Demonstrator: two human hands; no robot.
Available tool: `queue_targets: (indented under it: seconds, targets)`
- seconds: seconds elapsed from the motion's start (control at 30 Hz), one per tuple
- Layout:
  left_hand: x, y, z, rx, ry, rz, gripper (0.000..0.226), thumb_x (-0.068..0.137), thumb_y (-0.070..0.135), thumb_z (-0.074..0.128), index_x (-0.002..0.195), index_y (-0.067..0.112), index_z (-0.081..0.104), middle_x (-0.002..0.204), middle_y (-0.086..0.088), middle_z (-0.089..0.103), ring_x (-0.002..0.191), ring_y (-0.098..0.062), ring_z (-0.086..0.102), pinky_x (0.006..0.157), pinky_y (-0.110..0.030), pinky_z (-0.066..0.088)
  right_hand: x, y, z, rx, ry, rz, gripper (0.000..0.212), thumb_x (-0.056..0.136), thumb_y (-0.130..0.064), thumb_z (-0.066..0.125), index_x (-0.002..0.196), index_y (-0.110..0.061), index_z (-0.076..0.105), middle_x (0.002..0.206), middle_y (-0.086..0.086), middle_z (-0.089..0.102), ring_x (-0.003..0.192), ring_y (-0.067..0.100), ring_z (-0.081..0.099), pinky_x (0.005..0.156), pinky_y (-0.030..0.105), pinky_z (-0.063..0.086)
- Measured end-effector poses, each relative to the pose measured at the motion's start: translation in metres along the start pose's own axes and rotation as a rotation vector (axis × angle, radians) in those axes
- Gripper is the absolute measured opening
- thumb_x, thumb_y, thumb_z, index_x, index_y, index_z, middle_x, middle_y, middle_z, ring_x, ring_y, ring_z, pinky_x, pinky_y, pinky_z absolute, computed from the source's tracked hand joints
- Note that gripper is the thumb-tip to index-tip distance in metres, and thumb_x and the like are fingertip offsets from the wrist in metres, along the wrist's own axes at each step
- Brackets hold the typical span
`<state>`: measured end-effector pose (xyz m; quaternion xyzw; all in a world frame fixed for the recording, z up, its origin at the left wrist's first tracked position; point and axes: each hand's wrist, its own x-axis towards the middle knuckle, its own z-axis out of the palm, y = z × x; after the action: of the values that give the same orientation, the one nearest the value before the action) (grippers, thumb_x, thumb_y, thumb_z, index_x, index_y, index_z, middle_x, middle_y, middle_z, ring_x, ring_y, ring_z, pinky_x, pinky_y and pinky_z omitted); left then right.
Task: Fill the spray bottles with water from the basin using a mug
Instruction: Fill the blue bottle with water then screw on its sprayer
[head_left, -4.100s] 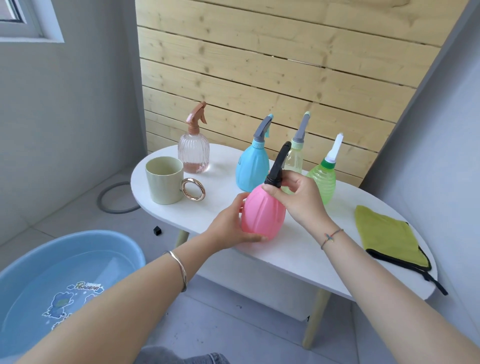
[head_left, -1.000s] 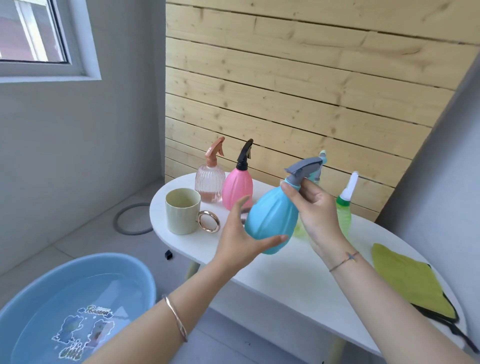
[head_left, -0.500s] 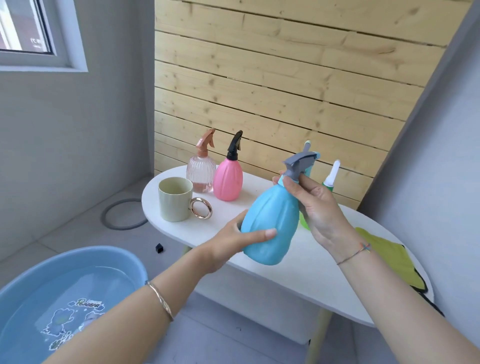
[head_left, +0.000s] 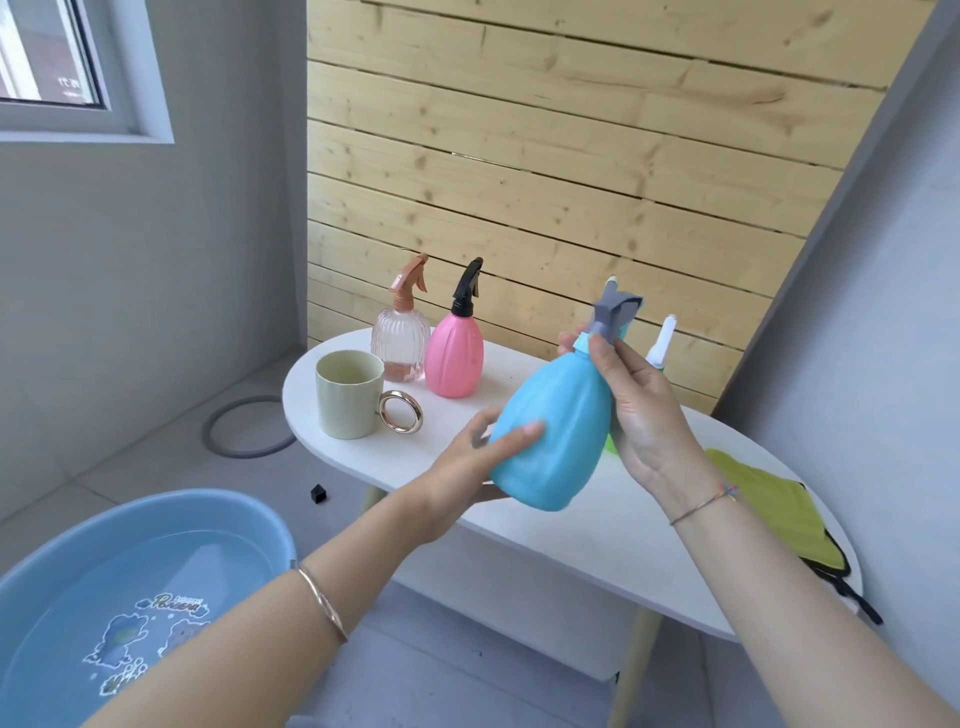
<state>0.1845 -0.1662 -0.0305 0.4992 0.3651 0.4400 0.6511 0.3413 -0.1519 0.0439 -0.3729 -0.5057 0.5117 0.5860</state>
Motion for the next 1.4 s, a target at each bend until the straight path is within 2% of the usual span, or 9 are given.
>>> queue_targets:
  seconds: [0.1,0.2,0.3,0.6,0.87,0.97,1.1,1.27,1.4]
  targets:
    - [0.001,0.003,-0.005,-0.156,-0.017,-0.102,0.060,0.080,0.073,0.057,0.127,0.037,0.056,0.126,0.000,0.068,0.110,-0.021,0.067,0.092,-0.041,0.054,-0.001,-0.001,-0.002,0.016,-0.006,-0.014,0.039,0.068,-0.038,0.071,0.101,-0.018,0.070,0.103,-0.001,0.073,0.106,0.013,0.065,0.100,0.034,0.047]
    - [0.005,0.002,-0.003,-0.143,0.067,-0.060,0.095,0.057,0.083,0.068,0.137,0.037,0.046,0.137,0.004,0.058,0.116,-0.019,0.064,0.088,-0.038,0.057,-0.001,0.005,0.002,-0.010,0.046,-0.077,0.034,0.076,-0.030,0.067,0.107,-0.016,0.068,0.100,-0.005,0.074,0.101,0.006,0.065,0.094,0.024,0.049]
    - [0.006,-0.002,-0.003,-0.156,0.122,0.051,0.124,0.036,0.063,0.090,0.142,0.040,0.030,0.140,0.004,0.047,0.120,-0.019,0.061,0.083,-0.035,0.058,-0.001,0.006,0.005,-0.014,0.102,-0.109,0.022,0.085,-0.022,0.066,0.106,-0.016,0.069,0.103,-0.004,0.073,0.101,0.004,0.065,0.093,0.022,0.049]
    - [0.006,-0.003,0.000,-0.206,0.055,-0.062,0.083,0.069,0.078,0.061,0.138,0.033,0.048,0.138,-0.004,0.058,0.109,-0.026,0.069,0.081,-0.040,0.059,0.001,0.004,0.011,0.036,0.124,-0.103,0.026,0.086,-0.017,0.067,0.112,-0.013,0.065,0.091,-0.007,0.073,0.079,0.000,0.065,0.070,0.012,0.049]
    - [0.000,0.002,-0.001,-0.106,0.128,0.039,0.097,0.054,0.059,0.079,0.137,0.031,0.039,0.129,-0.002,0.059,0.099,-0.021,0.072,0.074,-0.035,0.060,0.005,0.009,0.011,0.107,0.112,-0.054,0.016,0.087,-0.025,0.064,0.101,-0.018,0.070,0.090,-0.007,0.069,0.085,0.007,0.061,0.078,0.019,0.050]
    - [-0.002,0.004,0.000,-0.081,0.050,-0.067,0.068,0.077,0.080,0.052,0.130,0.037,0.052,0.125,-0.003,0.068,0.105,-0.025,0.070,0.084,-0.042,0.059,0.005,0.011,0.011,0.163,0.129,-0.013,0.024,0.080,-0.030,0.067,0.099,-0.015,0.070,0.091,-0.002,0.070,0.085,0.013,0.063,0.083,0.027,0.052]
    - [0.003,-0.001,0.004,-0.063,0.060,-0.092,0.058,0.092,0.072,0.028,0.130,0.037,0.055,0.122,0.000,0.070,0.108,-0.020,0.069,0.087,-0.040,0.058,0.002,0.019,0.012,0.118,0.121,-0.021,0.027,0.079,-0.031,0.067,0.101,-0.016,0.070,0.087,-0.006,0.069,0.083,0.011,0.061,0.083,0.027,0.051]
    - [-0.001,-0.004,0.007,0.213,0.091,0.025,0.081,0.060,0.074,0.068,0.129,0.040,0.042,0.124,0.014,0.061,0.109,-0.003,0.064,0.089,-0.029,0.056,0.002,0.022,0.014,0.073,0.134,-0.035,0.033,0.074,-0.036,0.070,0.101,-0.017,0.070,0.090,-0.005,0.067,0.088,0.013,0.058,0.088,0.035,0.048]
    - [0.000,-0.006,0.005,0.273,0.122,0.064,0.071,0.064,0.058,0.076,0.124,0.034,0.048,0.118,0.015,0.064,0.100,0.006,0.064,0.076,-0.013,0.050,0.004,0.023,0.012,0.095,0.153,-0.004,0.022,0.081,-0.029,0.069,0.099,-0.017,0.071,0.091,-0.002,0.069,0.088,0.016,0.061,0.091,0.038,0.050]
